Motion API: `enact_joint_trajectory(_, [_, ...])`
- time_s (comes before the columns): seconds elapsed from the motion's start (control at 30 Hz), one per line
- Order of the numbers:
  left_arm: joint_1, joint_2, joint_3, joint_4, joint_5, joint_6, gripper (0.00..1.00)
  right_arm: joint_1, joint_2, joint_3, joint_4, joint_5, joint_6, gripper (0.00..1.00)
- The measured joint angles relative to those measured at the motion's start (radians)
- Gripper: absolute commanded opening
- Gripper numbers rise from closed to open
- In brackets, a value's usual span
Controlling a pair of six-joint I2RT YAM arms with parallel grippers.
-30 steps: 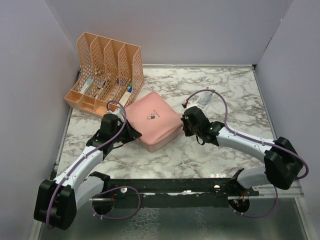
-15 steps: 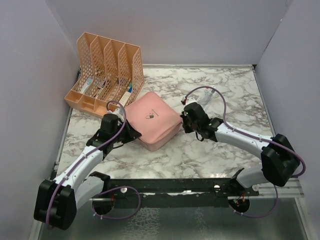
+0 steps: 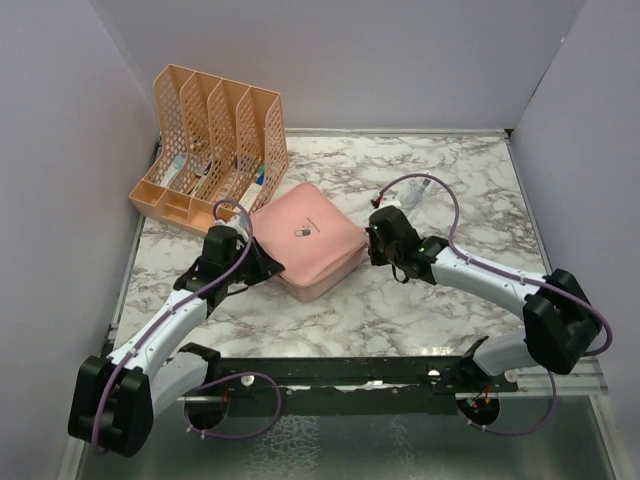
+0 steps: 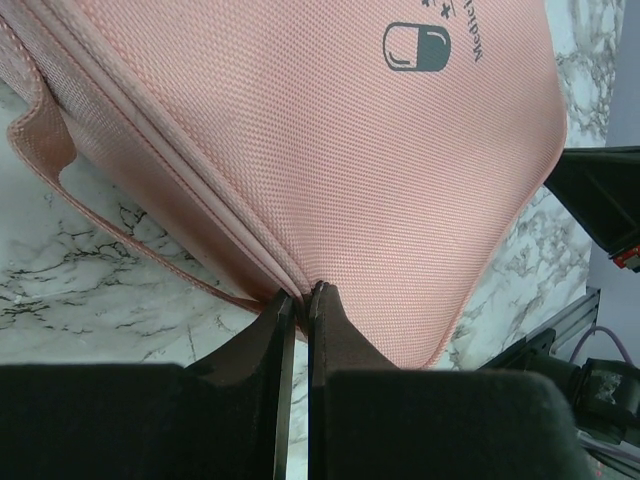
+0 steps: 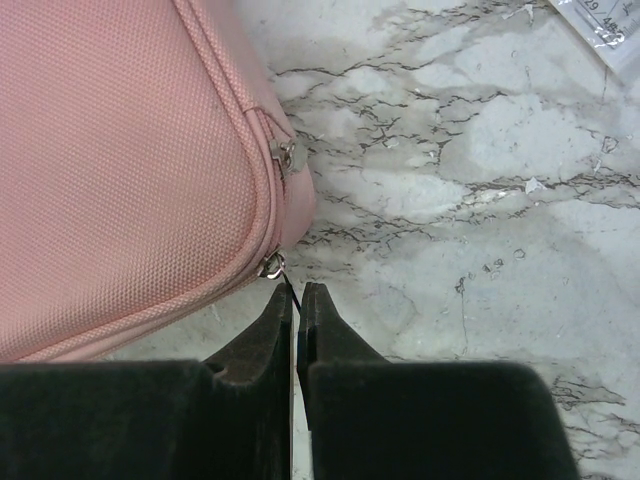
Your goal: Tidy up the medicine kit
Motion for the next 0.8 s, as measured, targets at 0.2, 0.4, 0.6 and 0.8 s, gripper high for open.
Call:
enact_joint_trajectory(0.2, [0.0, 0.004, 0.004, 0.0, 0.011, 0.008, 0.0, -0.032, 0.036, 0.031, 0.009, -0.013, -0.011, 0.01])
enact_joint_trajectory(0.4, [0.0, 0.029, 0.021, -0.005, 0.02, 0.023, 0.17, -0.06, -0.003, 0.015, -0.008, -0.117, -0.049, 0.01])
enact_joint_trajectory(0.6, [0.001, 0.094, 0.052, 0.019, 0.059, 0.033, 0.37, -0.097, -0.171, -0.088, -0.069, -0.238, -0.045, 0.01])
enact_joint_trajectory(0.8, [0.013, 0.135, 0.071, 0.051, 0.066, 0.028, 0.56, -0.122, -0.234, -0.154, -0.112, -0.299, -0.019, 0.01])
